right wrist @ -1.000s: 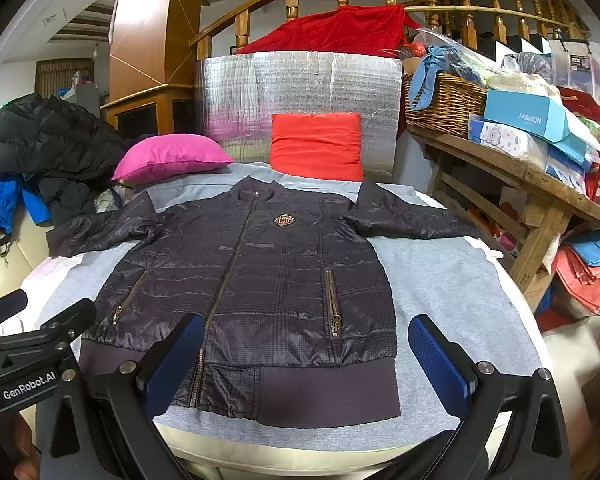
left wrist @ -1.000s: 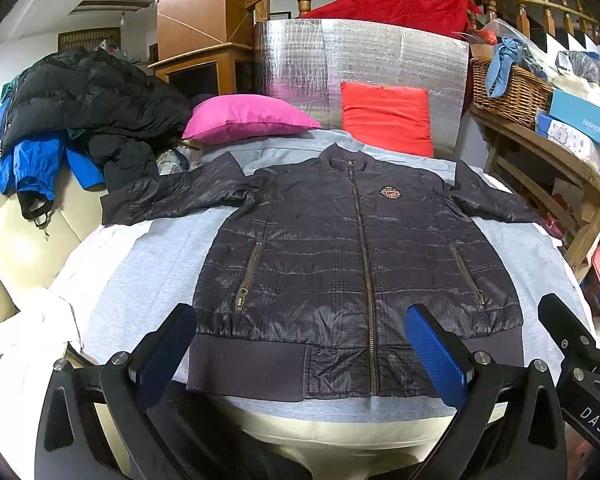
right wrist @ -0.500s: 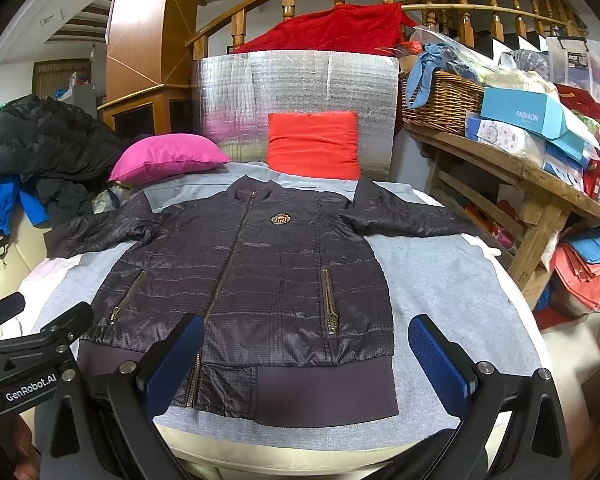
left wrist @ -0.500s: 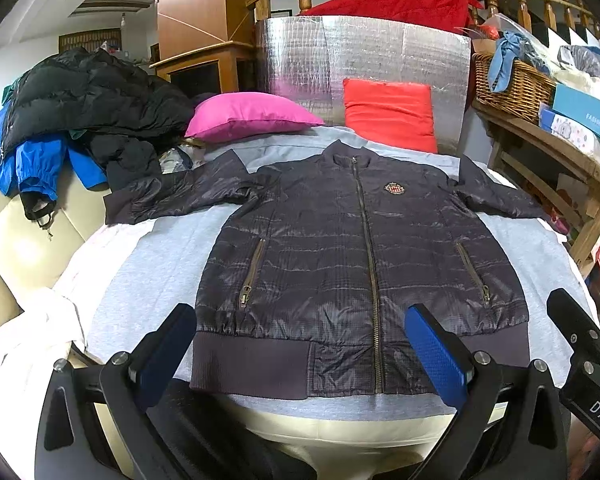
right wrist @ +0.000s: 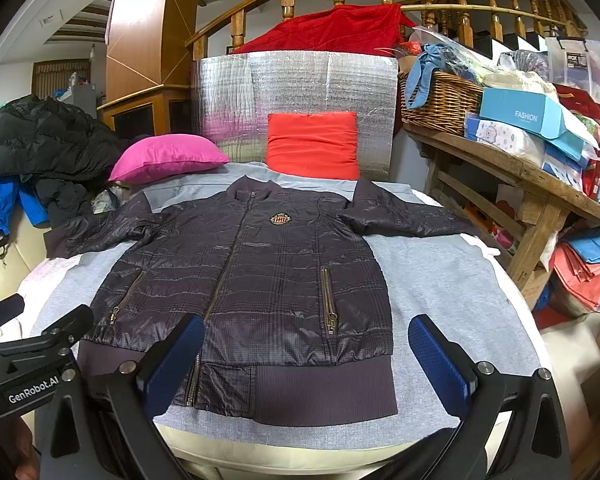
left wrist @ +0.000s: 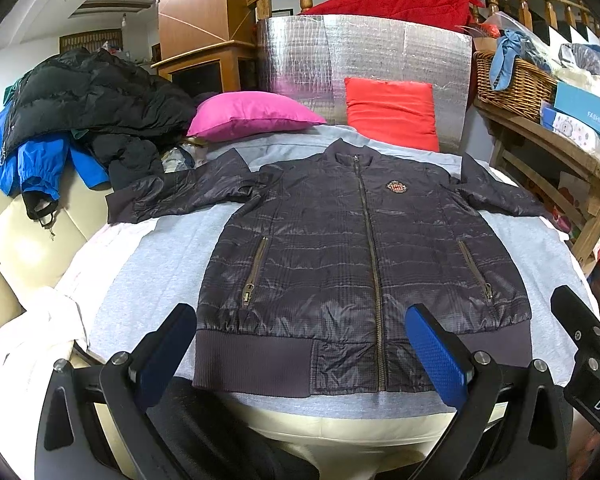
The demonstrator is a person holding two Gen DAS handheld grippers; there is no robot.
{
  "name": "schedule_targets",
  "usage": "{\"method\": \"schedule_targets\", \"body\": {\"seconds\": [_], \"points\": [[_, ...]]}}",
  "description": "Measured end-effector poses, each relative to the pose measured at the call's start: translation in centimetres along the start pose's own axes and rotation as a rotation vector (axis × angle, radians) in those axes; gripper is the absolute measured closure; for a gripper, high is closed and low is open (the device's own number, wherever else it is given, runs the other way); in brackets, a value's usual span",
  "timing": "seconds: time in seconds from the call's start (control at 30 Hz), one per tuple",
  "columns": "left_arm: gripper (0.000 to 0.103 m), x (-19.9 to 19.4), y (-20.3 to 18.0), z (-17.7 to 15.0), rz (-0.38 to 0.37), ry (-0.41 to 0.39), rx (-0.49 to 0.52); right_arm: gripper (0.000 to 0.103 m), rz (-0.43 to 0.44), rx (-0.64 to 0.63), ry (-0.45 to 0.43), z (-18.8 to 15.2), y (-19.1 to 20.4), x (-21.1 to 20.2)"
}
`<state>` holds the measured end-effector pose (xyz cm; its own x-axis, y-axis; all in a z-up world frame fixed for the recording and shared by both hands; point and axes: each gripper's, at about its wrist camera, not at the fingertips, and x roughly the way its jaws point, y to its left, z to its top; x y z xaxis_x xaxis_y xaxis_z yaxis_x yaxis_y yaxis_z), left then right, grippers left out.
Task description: Fold large clothes
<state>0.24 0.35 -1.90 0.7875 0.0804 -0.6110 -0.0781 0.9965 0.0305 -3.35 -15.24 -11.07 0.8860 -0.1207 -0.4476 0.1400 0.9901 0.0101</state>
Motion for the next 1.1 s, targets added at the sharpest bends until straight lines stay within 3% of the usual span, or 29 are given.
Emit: {"method": "schedule_targets", "body": {"seconds": [1.1], "points": [[0.000,0.02,0.27,-0.12,0.001,0.002,0.000,0.000,-0.001,-0.004,-0.004,-0.01,0.10,-0.10]]}}
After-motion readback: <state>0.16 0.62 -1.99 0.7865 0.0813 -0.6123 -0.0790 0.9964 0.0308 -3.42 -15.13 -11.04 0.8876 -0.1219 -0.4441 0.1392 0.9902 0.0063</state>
